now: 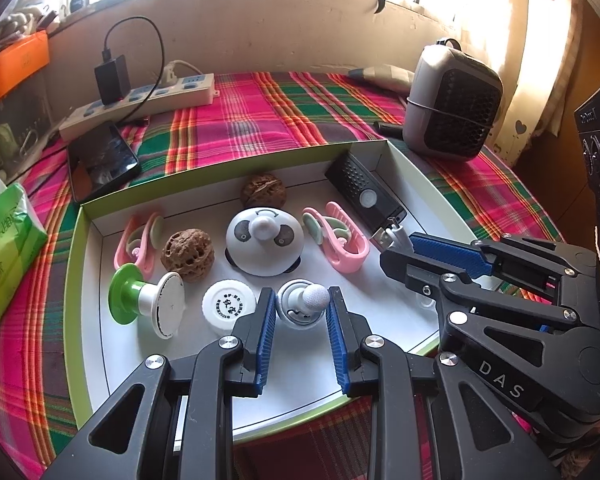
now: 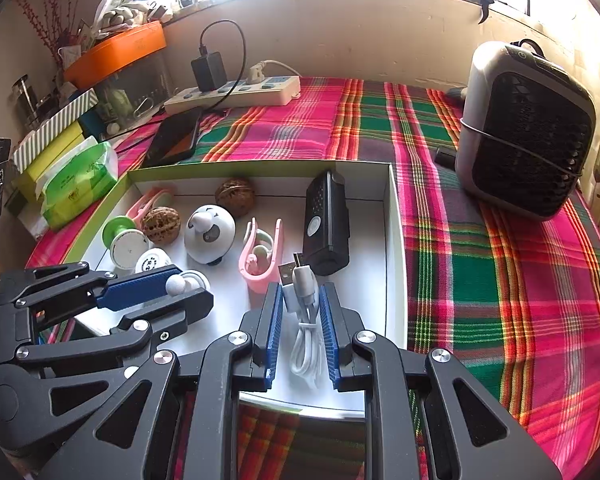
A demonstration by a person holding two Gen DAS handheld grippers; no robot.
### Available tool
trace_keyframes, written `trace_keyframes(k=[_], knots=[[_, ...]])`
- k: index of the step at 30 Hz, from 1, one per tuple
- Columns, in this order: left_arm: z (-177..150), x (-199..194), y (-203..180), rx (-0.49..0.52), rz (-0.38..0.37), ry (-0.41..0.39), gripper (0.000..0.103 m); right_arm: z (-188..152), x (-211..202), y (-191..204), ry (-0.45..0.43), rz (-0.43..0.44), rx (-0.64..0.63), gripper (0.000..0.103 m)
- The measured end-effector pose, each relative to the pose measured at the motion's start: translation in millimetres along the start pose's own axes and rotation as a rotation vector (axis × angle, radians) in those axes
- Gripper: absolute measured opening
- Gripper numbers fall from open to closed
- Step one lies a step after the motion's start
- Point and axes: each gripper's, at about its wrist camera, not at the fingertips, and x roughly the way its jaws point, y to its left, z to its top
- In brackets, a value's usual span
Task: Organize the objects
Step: 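Lower the gadget with the left gripper and the cable with the right, then open both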
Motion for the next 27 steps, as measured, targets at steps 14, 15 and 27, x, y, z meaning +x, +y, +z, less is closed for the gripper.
trace_keyframes(k=[14, 15, 27], knots=[[0, -4, 2, -0.008, 0.012, -0.01, 0.026, 0, -2, 2, -0.005, -0.002, -0.002, 0.026], [0, -5, 1, -0.008, 0.014, -0.012, 0.026, 0, -2, 3, -0.007, -0.002, -0.003, 0.029], [-6, -19, 1, -0.018, 0.032, -0.029, 0.026, -1, -14, 8, -0.035, -0.021, -0.002, 0.035]])
